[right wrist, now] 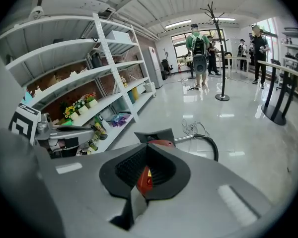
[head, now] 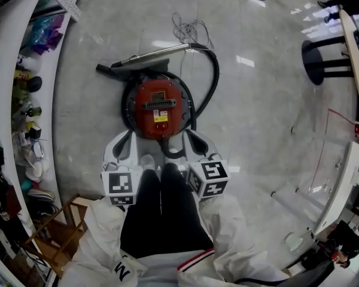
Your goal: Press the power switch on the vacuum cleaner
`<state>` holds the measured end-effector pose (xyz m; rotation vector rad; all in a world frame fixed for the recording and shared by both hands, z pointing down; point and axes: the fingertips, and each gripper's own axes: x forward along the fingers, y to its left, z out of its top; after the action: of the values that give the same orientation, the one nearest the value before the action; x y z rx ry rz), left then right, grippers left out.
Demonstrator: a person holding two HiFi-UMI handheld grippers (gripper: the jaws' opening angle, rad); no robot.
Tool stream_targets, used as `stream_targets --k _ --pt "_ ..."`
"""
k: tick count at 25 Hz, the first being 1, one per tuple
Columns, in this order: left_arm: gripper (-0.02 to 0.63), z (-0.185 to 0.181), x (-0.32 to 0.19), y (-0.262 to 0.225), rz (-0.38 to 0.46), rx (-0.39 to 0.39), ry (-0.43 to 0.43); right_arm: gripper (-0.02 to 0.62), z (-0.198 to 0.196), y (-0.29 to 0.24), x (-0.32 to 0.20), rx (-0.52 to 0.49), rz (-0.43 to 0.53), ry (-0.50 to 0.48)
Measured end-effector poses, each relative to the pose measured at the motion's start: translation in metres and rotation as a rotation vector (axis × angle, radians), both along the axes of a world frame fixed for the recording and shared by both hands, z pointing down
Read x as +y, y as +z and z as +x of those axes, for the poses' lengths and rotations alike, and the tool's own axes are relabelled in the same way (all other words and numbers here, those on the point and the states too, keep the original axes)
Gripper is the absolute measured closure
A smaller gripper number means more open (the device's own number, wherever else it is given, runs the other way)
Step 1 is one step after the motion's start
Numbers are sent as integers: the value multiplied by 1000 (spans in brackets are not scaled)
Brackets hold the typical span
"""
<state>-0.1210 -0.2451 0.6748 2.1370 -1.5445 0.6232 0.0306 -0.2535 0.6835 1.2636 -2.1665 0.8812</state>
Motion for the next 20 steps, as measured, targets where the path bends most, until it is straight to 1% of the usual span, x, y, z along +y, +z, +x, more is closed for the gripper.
stream_targets --k 6,12,16,20 --pt "606 1 -6 28 -27 8 -26 595 1 31 -12 23 -13 -31" --pt "606 7 -1 53 -67 11 -41 595 -3 68 -8 31 -75 -68" --pt "606 8 2 72 -96 8 -54 595 -6 90 -7 45 -97 -93" --pt "606 8 5 81 -108 15 -67 595 -11 113 -7 65 -118 -125"
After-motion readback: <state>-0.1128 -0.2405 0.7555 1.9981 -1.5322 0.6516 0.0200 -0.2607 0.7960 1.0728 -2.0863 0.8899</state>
